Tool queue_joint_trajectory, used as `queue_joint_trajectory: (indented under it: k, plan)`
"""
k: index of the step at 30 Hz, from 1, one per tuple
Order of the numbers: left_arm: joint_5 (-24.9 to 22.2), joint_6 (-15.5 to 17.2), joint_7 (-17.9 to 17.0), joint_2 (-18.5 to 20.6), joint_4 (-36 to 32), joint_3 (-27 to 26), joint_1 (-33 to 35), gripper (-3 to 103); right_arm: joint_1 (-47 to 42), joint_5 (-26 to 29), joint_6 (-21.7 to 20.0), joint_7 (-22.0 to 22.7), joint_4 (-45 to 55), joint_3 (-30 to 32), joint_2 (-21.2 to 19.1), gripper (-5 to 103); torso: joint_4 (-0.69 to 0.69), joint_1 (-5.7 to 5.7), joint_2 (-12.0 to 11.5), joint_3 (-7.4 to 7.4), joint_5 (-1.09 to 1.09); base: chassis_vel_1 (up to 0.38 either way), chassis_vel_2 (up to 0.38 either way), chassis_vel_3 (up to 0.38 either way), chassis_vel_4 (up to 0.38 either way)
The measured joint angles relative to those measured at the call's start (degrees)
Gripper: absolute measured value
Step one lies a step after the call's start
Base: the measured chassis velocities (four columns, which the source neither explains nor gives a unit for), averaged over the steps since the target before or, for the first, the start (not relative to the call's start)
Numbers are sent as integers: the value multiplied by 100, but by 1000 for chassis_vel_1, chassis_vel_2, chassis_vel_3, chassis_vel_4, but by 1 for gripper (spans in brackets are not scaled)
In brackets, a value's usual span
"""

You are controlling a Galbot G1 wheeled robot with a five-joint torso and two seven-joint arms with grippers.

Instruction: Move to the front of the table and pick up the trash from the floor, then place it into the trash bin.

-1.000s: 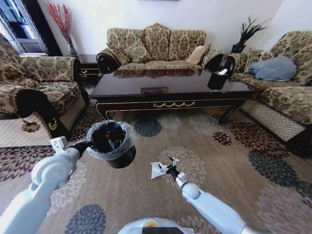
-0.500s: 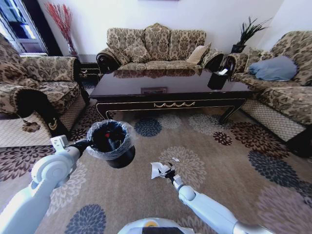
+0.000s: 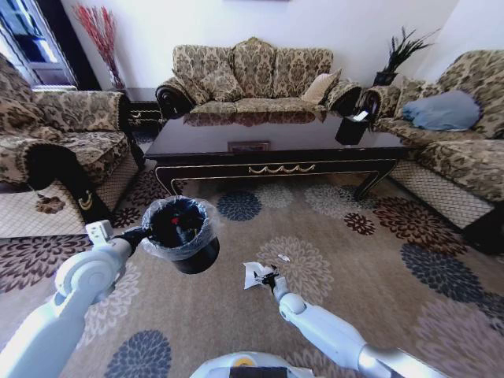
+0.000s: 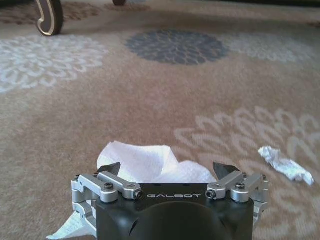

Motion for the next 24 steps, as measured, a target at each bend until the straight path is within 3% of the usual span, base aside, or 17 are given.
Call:
queue_joint_trajectory:
  k: [4,6,8,11,14,17,21,23,24]
  plan:
    - [1,0,7,-29,18,41,-19,5,2,38,-168,218,-81,9,100,101,0,0,0,0,0,0,0,0,0]
    - [2,0,15,-20,29,44,-32,5,2,116,-451,553,-85,33,135,92,0,0,0,0,0,0,0,0,0]
    - [2,0,16,-13,32,43,-32,5,1,132,-515,636,-84,40,142,92,0,0,0,0,0,0,0,0,0]
    - [-4,0,23,6,19,30,-12,5,-26,121,-651,810,-93,125,150,76,0,0,0,0,0,0,0,0,0]
    - [-5,0,23,5,-5,28,3,5,-49,81,-656,812,-95,156,141,71,0,0,0,0,0,0,0,0,0]
    - [-7,0,24,-10,-38,28,18,5,-103,-21,-654,812,-113,182,139,54,0,0,0,0,1,0,0,0,0]
    - [-6,0,25,-22,-77,13,41,5,-162,-112,-638,811,-129,228,159,44,0,0,0,0,0,0,0,0,0]
    - [-4,0,24,-25,-108,-1,70,5,-196,-137,-632,811,-126,244,164,44,0,0,0,0,2,0,0,0,0]
    - [1,0,24,-26,-138,-15,103,5,-220,-165,-622,811,-116,253,158,32,0,0,0,0,2,0,0,0,0]
